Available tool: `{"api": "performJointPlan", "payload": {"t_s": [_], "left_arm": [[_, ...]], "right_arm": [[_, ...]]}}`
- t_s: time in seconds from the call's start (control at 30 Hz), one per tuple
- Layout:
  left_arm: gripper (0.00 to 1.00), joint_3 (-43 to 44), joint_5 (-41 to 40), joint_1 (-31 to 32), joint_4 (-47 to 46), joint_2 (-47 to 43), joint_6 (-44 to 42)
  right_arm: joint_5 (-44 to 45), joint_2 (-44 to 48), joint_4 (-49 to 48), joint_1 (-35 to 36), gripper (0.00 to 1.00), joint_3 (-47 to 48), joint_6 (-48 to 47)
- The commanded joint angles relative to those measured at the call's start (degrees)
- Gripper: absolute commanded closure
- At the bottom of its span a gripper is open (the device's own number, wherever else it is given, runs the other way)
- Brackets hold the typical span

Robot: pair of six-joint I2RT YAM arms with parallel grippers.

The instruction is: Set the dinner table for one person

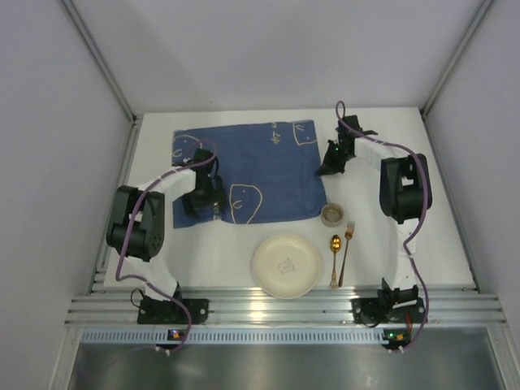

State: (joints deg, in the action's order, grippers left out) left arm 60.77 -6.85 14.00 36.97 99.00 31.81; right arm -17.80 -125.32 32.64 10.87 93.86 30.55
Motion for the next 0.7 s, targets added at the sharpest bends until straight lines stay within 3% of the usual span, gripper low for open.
{"api": "performJointPlan", "payload": {"t_s": [0.0,0.13,0.3,0.5,0.67], "left_arm": [[0.03,6.72,2.98,0.06,-1.55,5.75,-0.26],[0.03,11.99,4.30,0.85,-0.85,7.17,-0.43],[0.03,16.75,4.56,1.82,2.84,8.32,0.09],[0.03,10.34,6.50,3.22,1.35,4.98,3.69],[0.03,5.59,0.62,3.49,-4.69,-0.46,5.81]], "right_arm": [[5.66,1.83,2.68,-3.39,1.00,-0.70,-2.15],[11.55,5.34,5.14,-9.80,1.00,-2.72,-3.82],[9.72,5.00,5.06,-13.33,1.00,-1.68,-4.53],[8.58,2.01,5.24,-11.32,1.00,3.24,-5.76],[8.40,0.42,6.47,-8.06,1.00,5.54,-7.08]]}}
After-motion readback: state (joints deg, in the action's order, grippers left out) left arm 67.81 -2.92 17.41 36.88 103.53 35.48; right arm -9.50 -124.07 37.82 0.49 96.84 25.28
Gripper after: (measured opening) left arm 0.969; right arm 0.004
